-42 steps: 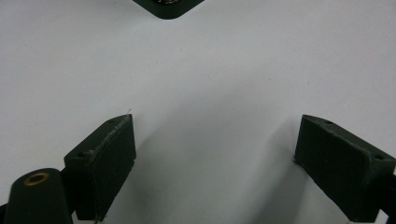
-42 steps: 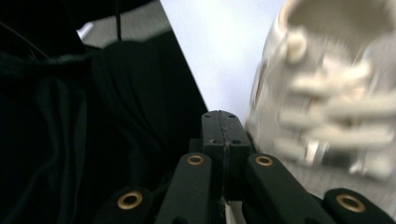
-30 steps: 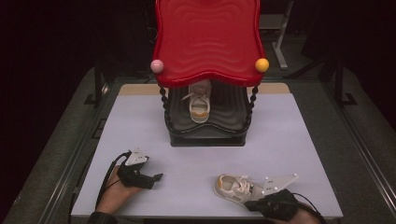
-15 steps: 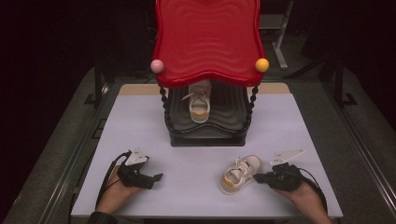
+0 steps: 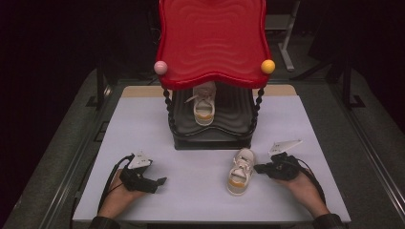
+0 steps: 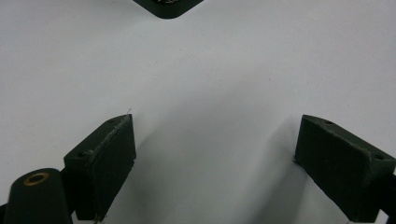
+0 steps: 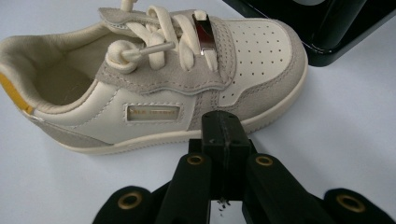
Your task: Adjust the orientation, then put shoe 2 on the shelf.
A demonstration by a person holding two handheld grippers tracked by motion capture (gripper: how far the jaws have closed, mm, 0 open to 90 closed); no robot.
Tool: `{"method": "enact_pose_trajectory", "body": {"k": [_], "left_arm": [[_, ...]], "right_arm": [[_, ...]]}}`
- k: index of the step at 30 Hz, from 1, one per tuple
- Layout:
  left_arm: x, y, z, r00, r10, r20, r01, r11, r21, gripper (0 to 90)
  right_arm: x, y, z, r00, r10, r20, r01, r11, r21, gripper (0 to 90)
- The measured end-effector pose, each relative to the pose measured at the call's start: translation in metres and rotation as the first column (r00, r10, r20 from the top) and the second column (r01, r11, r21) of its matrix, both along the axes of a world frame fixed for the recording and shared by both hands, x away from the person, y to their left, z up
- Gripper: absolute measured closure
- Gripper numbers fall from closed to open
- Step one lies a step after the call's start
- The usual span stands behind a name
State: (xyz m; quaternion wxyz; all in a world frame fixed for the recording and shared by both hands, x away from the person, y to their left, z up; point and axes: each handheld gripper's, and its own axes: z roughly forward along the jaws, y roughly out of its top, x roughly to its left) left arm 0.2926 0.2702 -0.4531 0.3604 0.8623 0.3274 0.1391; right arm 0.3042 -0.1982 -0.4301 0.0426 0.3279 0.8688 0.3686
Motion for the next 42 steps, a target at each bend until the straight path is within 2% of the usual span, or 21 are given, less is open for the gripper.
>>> {"method": "enact_pose_trajectory", "body": {"k": [2,4,8,13,19,26,30,36,41,42], "left_arm": [[0.0,0.0,0.0,1.0,0.0,0.0,0.0,1.0,0.0,11.8],[0.0,0.0,0.0,1.0,0.0,0.0,0.0,1.0,-0.001,11.8],[0.0,0.0,0.0,1.0,-0.001,-0.001,0.001,1.0,-0.001,11.8],[0.0,0.0,0.0,1.0,-0.001,-0.001,0.001,1.0,-0.001,11.8],[0.0,0.0,0.0,1.0,-0.001,-0.002,0.001,1.0,0.0,11.8],[0.0,0.0,0.0,1.0,-0.001,-0.002,0.001,1.0,-0.003,11.7],[0.0,0.0,0.0,1.0,-0.003,-0.002,0.003,1.0,-0.001,11.7],[0.0,0.0,0.0,1.0,-0.003,-0.002,0.003,1.0,-0.001,11.7],[0.0,0.0,0.0,1.0,-0.001,-0.002,0.001,1.0,-0.003,11.7],[0.0,0.0,0.0,1.0,-0.002,-0.002,0.002,1.0,-0.001,11.7]], "right_arm": [[-0.003,-0.002,0.004,1.0,0.003,0.009,-0.003,1.0,0.022,89.5],[-0.006,-0.005,0.011,0.9998,0.013,0.014,-0.014,0.998,0.064,85.4],[-0.015,-0.005,0.026,0.9986,0.05,0.019,-0.052,0.988,0.148,75.6],[-0.028,0.009,0.04,0.9925,0.108,0.057,-0.117,0.975,0.191,71.2],[-0.038,0.032,0.045,0.9806,0.18,0.076,-0.192,0.965,0.182,67.1],[-0.039,0.048,0.035,0.9705,0.233,0.063,-0.24,0.959,0.153,63.4],[-0.038,0.055,0.029,0.9678,0.247,0.047,-0.251,0.959,0.129,63.5],[-0.034,0.059,0.017,0.9633,0.265,0.044,-0.267,0.962,0.061,69.2],[-0.035,0.059,0.018,0.96,0.274,0.056,-0.277,0.959,0.061,76.3],[-0.037,0.061,0.021,0.9558,0.289,0.057,-0.292,0.955,0.052,76.8]]}}
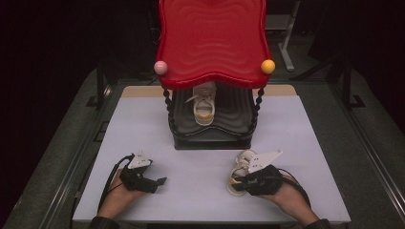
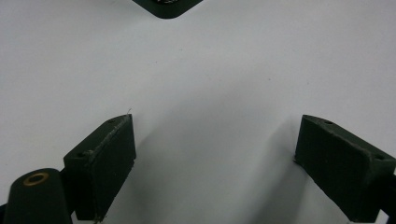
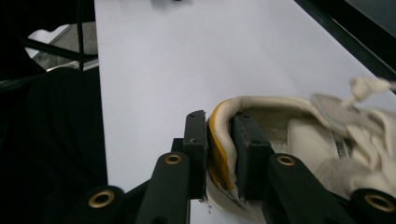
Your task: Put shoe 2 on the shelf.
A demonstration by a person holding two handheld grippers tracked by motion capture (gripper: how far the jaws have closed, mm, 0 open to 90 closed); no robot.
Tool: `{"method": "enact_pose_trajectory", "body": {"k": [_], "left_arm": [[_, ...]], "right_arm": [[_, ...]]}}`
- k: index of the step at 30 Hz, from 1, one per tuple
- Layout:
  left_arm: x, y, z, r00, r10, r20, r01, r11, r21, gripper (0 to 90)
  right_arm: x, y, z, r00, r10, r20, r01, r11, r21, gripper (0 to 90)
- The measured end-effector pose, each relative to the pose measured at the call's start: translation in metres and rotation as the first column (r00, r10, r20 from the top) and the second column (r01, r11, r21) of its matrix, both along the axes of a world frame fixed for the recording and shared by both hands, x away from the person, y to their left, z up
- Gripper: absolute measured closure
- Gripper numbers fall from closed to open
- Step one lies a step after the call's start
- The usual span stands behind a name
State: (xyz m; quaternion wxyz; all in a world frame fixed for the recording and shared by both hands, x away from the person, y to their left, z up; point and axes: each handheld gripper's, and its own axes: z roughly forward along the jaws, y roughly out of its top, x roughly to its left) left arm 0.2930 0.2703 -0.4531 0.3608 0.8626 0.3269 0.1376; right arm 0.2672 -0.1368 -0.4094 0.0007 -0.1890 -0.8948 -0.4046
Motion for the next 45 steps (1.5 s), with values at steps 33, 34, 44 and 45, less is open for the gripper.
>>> {"method": "enact_pose_trajectory", "body": {"k": [33,34,44,45], "left_arm": [[0.0,0.0,0.0,1.0,0.001,0.001,-0.001,1.0,-0.001,11.7],[0.0,0.0,0.0,1.0,0.001,0.001,-0.001,1.0,-0.001,11.7],[0.0,0.0,0.0,1.0,0.0,0.0,0.0,1.0,0.001,11.8],[0.0,0.0,0.0,1.0,0.0,0.0,0.0,1.0,0.002,11.7]], "right_arm": [[0.007,0.049,0.104,0.9726,0.153,0.175,-0.16,0.987,0.028,76.8],[0.01,0.049,0.106,0.9719,0.151,0.18,-0.158,0.987,0.026,76.8],[0.047,0.044,0.121,0.9685,0.123,0.217,-0.126,0.992,0.0,76.8],[0.049,0.044,0.121,0.9679,0.123,0.219,-0.126,0.992,0.001,76.8]]}}
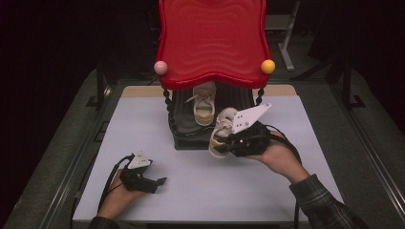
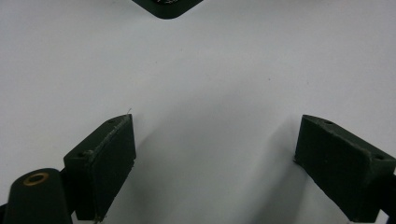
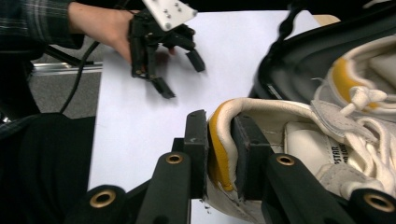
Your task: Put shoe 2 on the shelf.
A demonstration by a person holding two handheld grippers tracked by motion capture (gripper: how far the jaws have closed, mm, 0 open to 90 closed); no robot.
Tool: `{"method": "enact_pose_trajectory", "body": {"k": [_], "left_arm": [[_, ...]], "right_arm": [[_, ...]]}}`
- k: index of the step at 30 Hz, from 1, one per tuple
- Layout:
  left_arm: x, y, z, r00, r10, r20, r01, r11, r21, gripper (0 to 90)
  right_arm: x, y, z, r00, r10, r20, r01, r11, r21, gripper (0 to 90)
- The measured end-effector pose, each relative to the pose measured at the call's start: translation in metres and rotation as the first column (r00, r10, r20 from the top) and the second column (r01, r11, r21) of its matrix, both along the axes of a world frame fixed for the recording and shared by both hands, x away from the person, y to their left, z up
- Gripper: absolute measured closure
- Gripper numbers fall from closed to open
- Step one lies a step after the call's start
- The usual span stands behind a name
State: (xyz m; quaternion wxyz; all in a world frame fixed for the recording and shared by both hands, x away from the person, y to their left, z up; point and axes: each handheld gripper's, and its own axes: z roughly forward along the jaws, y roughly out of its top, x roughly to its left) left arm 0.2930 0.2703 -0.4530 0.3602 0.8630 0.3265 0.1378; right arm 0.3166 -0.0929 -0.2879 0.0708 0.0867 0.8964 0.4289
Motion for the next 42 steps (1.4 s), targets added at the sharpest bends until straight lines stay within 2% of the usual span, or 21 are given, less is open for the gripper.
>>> {"method": "enact_pose_trajectory", "body": {"k": [4,7,10,13,16,21,24,28,31,35,37,38,40,42], "left_arm": [[0.0,0.0,0.0,1.0,0.0,0.0,0.0,1.0,-0.001,11.7],[0.0,0.0,0.0,1.0,0.0,0.0,0.0,1.0,-0.001,11.7],[0.0,0.0,0.0,1.0,0.0,0.0,0.0,1.0,-0.001,11.7],[0.0,0.0,0.0,1.0,0.0,0.0,0.0,1.0,-0.001,11.7],[0.0,0.0,0.0,1.0,0.0,0.0,0.0,1.0,-0.001,11.7],[0.0,0.0,0.0,1.0,0.0,0.0,0.0,1.0,-0.001,11.7],[0.0,0.0,0.0,1.0,0.001,0.0,-0.001,1.0,-0.001,11.7],[0.0,0.0,0.0,1.0,0.0,0.0,0.0,1.0,-0.001,11.7],[0.0,0.0,0.0,1.0,0.001,0.0,-0.001,1.0,-0.001,11.7],[0.0,0.0,0.0,1.0,0.001,0.001,-0.001,1.0,0.0,11.7],[0.0,-0.001,0.0,1.0,0.002,0.0,-0.002,1.0,0.003,11.8],[0.0,-0.001,0.0,1.0,0.002,0.0,-0.002,1.0,0.003,11.9],[0.002,-0.003,0.006,0.9995,0.019,-0.026,-0.018,0.9995,0.024,15.3],[0.004,-0.007,0.01,0.9997,0.008,-0.022,-0.008,0.9999,-0.013,25.8]], "right_arm": [[0.015,-0.002,0.002,1.0,-0.008,0.002,0.008,1.0,-0.017,76.7],[0.027,-0.005,0.001,0.9999,-0.011,-0.003,0.011,1.0,-0.012,76.7],[0.034,-0.005,0.0,0.9999,-0.013,-0.002,0.012,1.0,-0.021,76.6],[0.046,-0.005,-0.001,0.9999,-0.013,0.011,0.014,0.999,-0.031,76.6],[0.054,-0.004,-0.003,0.9998,-0.011,0.014,0.012,1.0,-0.02,76.6],[0.06,-0.003,-0.006,0.9997,-0.021,0.01,0.022,0.999,-0.041,76.7],[0.065,-0.002,-0.007,0.9993,-0.023,0.029,0.025,0.998,-0.053,76.8],[0.069,-0.001,-0.011,0.9994,-0.024,0.026,0.025,0.998,-0.06,77.1],[0.071,0.0,-0.015,0.9986,-0.032,0.042,0.035,0.996,-0.084,77.4],[0.073,-0.001,-0.016,0.9984,-0.045,0.034,0.048,0.996,-0.071,76.6],[0.072,-0.001,-0.017,0.9975,-0.062,0.034,0.063,0.996,-0.06,70.9],[0.072,-0.001,-0.017,0.9975,-0.062,0.034,0.063,0.996,-0.06,70.9],[0.066,-0.007,-0.015,0.9944,-0.097,0.042,0.098,0.995,-0.013,67.7],[0.059,-0.014,-0.01,0.9932,-0.112,0.03,0.111,0.993,0.033,67.6]]}}
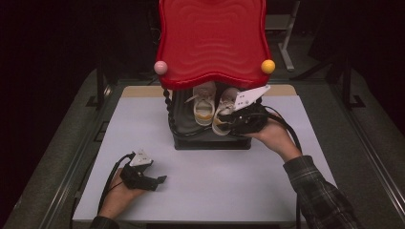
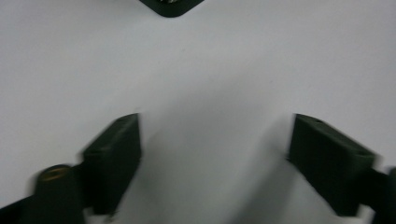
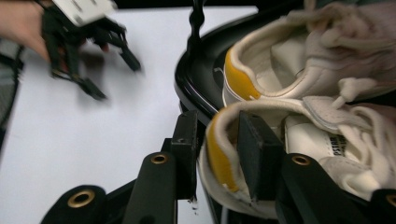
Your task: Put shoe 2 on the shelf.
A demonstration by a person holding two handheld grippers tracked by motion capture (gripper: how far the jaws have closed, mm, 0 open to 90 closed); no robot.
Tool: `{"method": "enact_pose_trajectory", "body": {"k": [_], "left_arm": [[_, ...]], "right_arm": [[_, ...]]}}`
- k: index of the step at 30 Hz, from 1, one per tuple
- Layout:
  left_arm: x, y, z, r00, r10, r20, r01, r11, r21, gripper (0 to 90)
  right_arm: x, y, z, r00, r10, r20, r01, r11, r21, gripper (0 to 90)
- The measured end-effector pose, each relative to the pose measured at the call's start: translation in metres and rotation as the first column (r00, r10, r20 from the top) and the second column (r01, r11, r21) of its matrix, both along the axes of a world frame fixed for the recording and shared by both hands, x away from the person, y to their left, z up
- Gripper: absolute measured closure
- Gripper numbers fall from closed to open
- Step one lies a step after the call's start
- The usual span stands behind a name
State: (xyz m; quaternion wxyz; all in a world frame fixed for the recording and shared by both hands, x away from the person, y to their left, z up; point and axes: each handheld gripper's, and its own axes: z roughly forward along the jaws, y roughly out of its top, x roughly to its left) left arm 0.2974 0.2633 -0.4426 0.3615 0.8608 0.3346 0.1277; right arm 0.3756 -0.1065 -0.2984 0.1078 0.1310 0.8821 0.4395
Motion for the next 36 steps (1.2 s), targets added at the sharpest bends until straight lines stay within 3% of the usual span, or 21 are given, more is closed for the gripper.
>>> {"method": "enact_pose_trajectory", "body": {"k": [2,5,10,11,12,13,14,15,16,18,19,23,27,32,36], "left_arm": [[0.002,-0.007,0.007,0.9998,-0.02,0.002,0.02,0.9995,-0.023,31.5],[0.004,-0.023,0.022,0.9983,-0.049,0.032,0.051,0.9967,-0.063,44.6],[0.008,-0.052,0.05,0.9896,-0.124,0.074,0.131,0.9854,-0.109,68.0],[0.008,-0.052,0.05,0.9896,-0.124,0.074,0.131,0.9854,-0.109,73.4],[0.012,-0.064,0.062,0.9847,-0.15,0.088,0.161,0.9772,-0.138,76.7],[0.012,-0.064,0.062,0.9847,-0.15,0.088,0.161,0.9772,-0.138,80.8],[0.017,-0.077,0.073,0.9795,-0.177,0.097,0.19,0.9696,-0.154,84.5],[0.017,-0.077,0.073,0.9795,-0.177,0.097,0.19,0.9696,-0.154,87.6],[0.023,-0.089,0.084,0.975,-0.196,0.105,0.211,0.965,-0.156,89.9],[0.025,-0.094,0.087,0.9724,-0.202,0.116,0.219,0.9635,-0.154,90.0],[0.031,-0.106,0.098,0.9669,-0.214,0.139,0.233,0.9627,-0.137,90.0],[0.041,-0.124,0.112,0.9543,-0.238,0.181,0.261,0.9581,-0.117,90.0],[0.045,-0.141,0.114,0.946,-0.26,0.194,0.284,0.9531,-0.106,90.0],[0.049,-0.153,0.108,0.942,-0.268,0.202,0.289,0.9539,-0.082,90.0],[0.054,-0.155,0.104,0.9424,-0.269,0.199,0.293,0.9509,-0.101,90.0]], "right_arm": [[-0.005,-0.005,0.003,0.9996,-0.028,0.002,0.028,1.0,0.005,67.5],[-0.013,-0.016,0.005,0.9981,-0.061,0.01,0.06,0.997,0.05,68.7],[-0.016,-0.028,0.007,0.9961,-0.089,-0.002,0.089,0.994,0.057,73.7],[-0.016,-0.028,0.007,0.9961,-0.089,-0.002,0.089,0.994,0.057,73.7],[-0.018,-0.031,0.008,0.9946,-0.103,-0.008,0.104,0.992,0.066,77.5],[-0.02,-0.034,0.007,0.9936,-0.113,-0.006,0.113,0.991,0.073,80.0],[-0.021,-0.036,0.005,0.9921,-0.125,-0.009,0.125,0.989,0.076,82.3],[-0.021,-0.036,0.005,0.9921,-0.125,-0.009,0.125,0.989,0.076,82.3],[-0.022,-0.042,-0.002,0.9882,-0.151,-0.026,0.153,0.985,0.085,87.6],[-0.022,-0.045,-0.005,0.9849,-0.168,-0.039,0.171,0.981,0.089,89.4],[-0.02,-0.049,-0.014,0.9777,-0.203,-0.053,0.207,0.975,0.085,89.5],[-0.016,-0.05,-0.03,0.9656,-0.247,-0.082,0.253,0.964,0.078,89.6],[-0.013,-0.046,-0.036,0.9589,-0.267,-0.096,0.276,0.957,0.092,89.6],[-0.012,-0.04,-0.034,0.9589,-0.269,-0.09,0.277,0.956,0.099,89.6],[-0.008,-0.036,-0.035,0.9552,-0.284,-0.083,0.291,0.951,0.1,89.6]]}}
